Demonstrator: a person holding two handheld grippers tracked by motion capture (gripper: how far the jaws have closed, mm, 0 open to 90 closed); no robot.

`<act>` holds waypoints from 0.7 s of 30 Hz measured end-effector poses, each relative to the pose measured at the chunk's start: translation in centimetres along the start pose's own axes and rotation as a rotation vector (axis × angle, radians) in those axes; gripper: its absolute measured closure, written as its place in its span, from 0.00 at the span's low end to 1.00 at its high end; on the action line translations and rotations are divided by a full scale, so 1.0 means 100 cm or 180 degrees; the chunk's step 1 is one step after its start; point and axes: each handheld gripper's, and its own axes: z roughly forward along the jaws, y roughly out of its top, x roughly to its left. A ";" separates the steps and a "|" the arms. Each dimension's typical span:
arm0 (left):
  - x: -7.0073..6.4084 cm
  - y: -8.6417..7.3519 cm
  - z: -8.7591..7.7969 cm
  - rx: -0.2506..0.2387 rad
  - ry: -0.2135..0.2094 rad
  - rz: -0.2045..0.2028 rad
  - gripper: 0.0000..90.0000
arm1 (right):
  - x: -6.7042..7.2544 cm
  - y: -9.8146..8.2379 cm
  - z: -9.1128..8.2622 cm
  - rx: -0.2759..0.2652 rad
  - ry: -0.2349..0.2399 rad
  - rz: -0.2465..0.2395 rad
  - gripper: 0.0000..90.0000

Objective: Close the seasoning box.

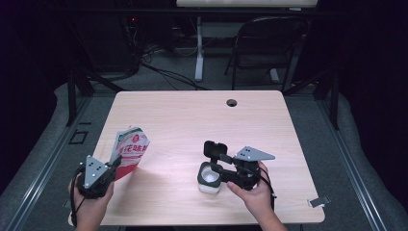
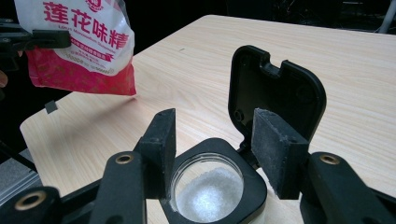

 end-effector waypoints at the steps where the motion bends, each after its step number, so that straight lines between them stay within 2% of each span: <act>1: 0.002 -0.001 -0.001 0.0004 0.0029 -0.0017 1.00 | 0.000 0.000 0.000 0.0003 0.0003 0.0001 0.56; 6: 0.007 -0.003 -0.001 0.0059 0.0177 -0.0007 1.00 | -0.001 0.000 0.000 0.0005 -0.0003 0.0004 0.56; 10: 0.008 -0.005 -0.001 0.0081 0.0237 0.0016 1.00 | -0.001 0.000 0.000 -0.0010 -0.0004 0.0025 0.56; 14: 0.007 -0.010 0.006 0.0167 0.0140 -0.0005 1.00 | -0.002 0.000 0.000 -0.0004 -0.0008 0.0018 0.56; 17: 0.003 -0.011 0.009 0.0188 -0.0017 -0.0034 1.00 | -0.002 0.000 -0.001 -0.0010 0.0001 0.0019 0.56; 21: -0.011 -0.012 0.017 0.0288 -0.0221 0.0077 1.00 | -0.003 0.000 -0.002 0.0004 -0.0012 0.0005 0.56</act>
